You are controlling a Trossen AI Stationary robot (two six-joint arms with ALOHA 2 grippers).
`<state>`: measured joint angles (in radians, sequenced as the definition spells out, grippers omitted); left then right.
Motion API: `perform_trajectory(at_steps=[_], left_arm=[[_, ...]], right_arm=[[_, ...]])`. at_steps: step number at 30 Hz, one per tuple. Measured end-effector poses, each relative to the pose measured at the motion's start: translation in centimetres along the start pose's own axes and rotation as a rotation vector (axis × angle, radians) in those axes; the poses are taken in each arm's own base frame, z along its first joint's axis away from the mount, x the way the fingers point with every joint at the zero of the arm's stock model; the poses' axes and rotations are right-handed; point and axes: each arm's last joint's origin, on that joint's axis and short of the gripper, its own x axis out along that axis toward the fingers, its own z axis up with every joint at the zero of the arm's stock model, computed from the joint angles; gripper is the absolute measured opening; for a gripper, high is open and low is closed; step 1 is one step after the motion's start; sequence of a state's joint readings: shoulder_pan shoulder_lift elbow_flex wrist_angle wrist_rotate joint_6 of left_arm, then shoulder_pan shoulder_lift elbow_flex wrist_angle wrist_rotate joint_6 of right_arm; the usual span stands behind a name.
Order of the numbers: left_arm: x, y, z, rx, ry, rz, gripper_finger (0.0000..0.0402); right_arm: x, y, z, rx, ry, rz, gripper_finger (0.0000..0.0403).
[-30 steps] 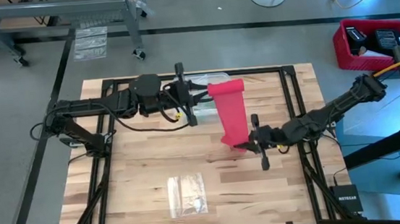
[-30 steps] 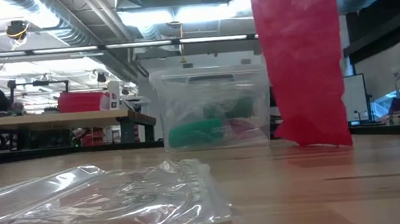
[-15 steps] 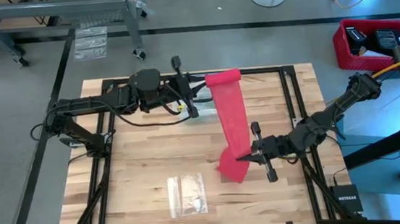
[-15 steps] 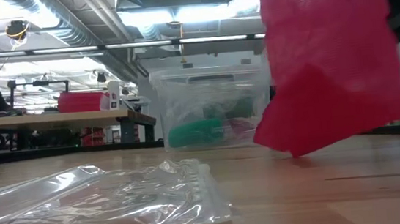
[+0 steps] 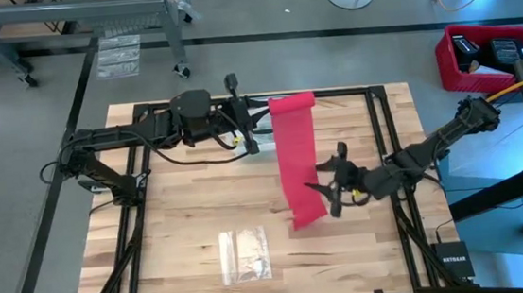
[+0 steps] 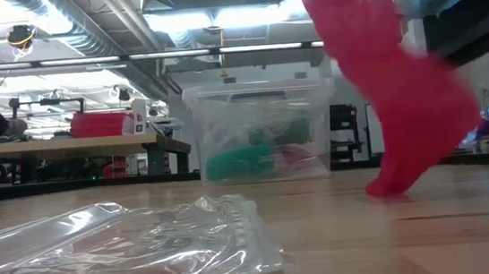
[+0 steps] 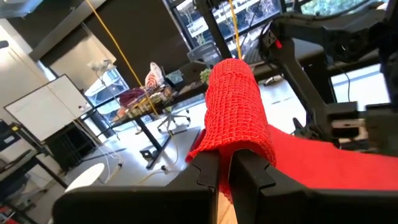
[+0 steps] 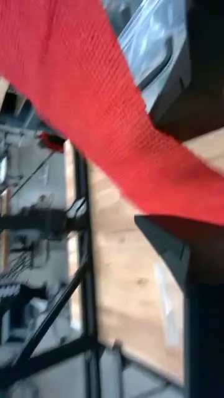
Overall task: Roll bandage
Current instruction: Roll the red bandage
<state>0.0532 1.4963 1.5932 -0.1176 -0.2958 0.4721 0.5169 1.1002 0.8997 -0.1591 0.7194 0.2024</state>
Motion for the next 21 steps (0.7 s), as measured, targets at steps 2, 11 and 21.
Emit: perform_trajectory(at_steps=[2,11,21], left_arm=[[0.0,-0.1,-0.2,0.004,0.015,-0.008,0.0011],[0.0,-0.2,-0.3,0.01,0.029,-0.02,0.0011],[0.0,-0.3,-0.3,-0.009,0.013,-0.053,0.0011]], right_arm=[[0.0,-0.3,-0.4,-0.019,0.045,0.022,0.0225],[-0.5,-1.7,-3.1,-0.087,0.285,-0.097,0.027],[-0.4,-5.4,-7.3,0.01,0.223,-0.131,0.0271]])
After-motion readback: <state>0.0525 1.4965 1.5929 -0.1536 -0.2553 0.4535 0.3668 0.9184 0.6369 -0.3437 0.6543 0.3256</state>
